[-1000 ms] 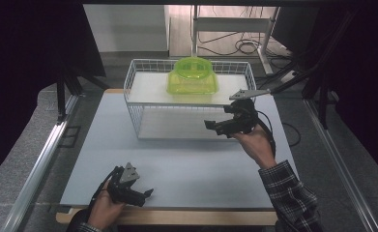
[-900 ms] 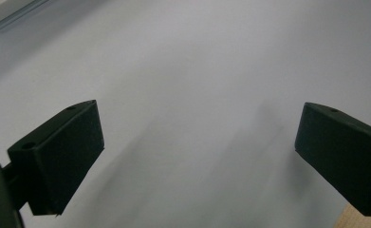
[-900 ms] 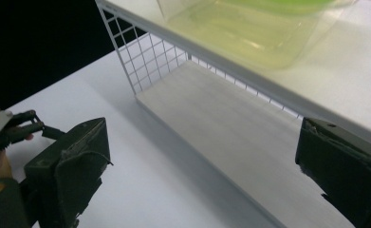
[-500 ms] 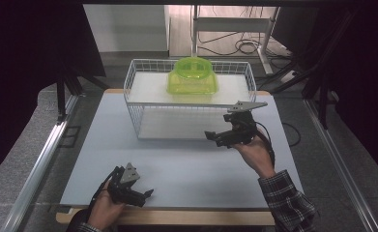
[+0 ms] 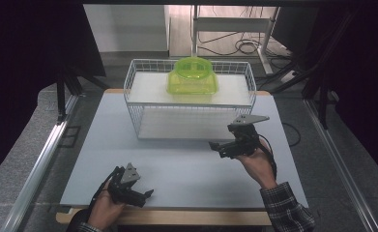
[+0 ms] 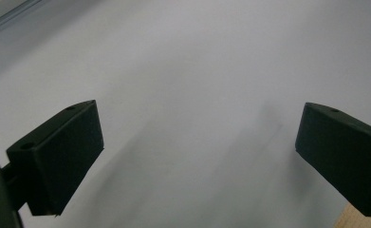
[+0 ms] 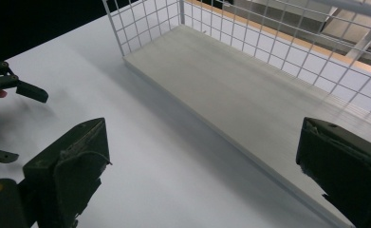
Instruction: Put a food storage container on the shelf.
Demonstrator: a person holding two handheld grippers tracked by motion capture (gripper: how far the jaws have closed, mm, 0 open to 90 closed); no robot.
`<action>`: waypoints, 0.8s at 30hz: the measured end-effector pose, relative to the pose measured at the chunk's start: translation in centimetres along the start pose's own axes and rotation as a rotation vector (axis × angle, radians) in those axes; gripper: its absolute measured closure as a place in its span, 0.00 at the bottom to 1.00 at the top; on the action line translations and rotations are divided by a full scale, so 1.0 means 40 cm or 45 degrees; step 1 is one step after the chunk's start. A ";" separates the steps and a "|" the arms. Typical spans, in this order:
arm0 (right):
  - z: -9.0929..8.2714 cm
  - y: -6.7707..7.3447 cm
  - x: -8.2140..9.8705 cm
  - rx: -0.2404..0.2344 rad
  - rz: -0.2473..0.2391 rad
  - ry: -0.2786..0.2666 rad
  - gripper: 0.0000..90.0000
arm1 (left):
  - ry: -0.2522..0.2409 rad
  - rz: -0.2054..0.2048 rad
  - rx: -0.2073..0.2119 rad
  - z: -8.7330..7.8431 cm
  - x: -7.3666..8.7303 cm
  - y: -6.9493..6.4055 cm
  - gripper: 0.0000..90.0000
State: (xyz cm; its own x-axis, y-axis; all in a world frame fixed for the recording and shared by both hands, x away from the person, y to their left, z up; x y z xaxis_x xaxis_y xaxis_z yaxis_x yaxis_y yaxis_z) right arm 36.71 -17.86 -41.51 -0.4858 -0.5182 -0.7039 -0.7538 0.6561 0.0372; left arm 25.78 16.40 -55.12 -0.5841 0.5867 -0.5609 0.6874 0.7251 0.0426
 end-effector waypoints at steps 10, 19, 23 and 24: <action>-0.002 -0.002 0.056 0.041 0.010 0.005 0.03 | 0.003 0.009 -0.003 0.001 -0.001 -0.001 0.02; 0.003 -0.005 0.108 0.050 0.029 0.010 0.03 | 0.003 0.011 -0.003 0.002 -0.001 -0.002 0.02; 0.005 -0.009 0.128 0.060 0.037 0.017 0.03 | 0.002 0.016 -0.005 0.002 -0.001 -0.002 0.02; 0.005 -0.011 0.133 0.064 0.036 0.020 0.03 | 0.002 0.016 -0.006 0.002 -0.001 -0.002 0.02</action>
State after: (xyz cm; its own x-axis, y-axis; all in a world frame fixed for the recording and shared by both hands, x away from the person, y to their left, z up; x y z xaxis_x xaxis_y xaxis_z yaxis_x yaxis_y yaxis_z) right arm 34.53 -20.79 -45.43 -0.5136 -0.5076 -0.6918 -0.7169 0.6969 0.0209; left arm 25.78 16.30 -55.16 -0.5761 0.5961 -0.5593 0.6927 0.7193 0.0532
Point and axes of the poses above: each handheld gripper's, and its own axes: z roughly forward along the jaws, x roughly out of its underside, y roughly to its left, the point moved 2 cm from there along z, roughly forward along the jaws, and after that the axes turned 10 degrees about y, right-handed, at the moved point
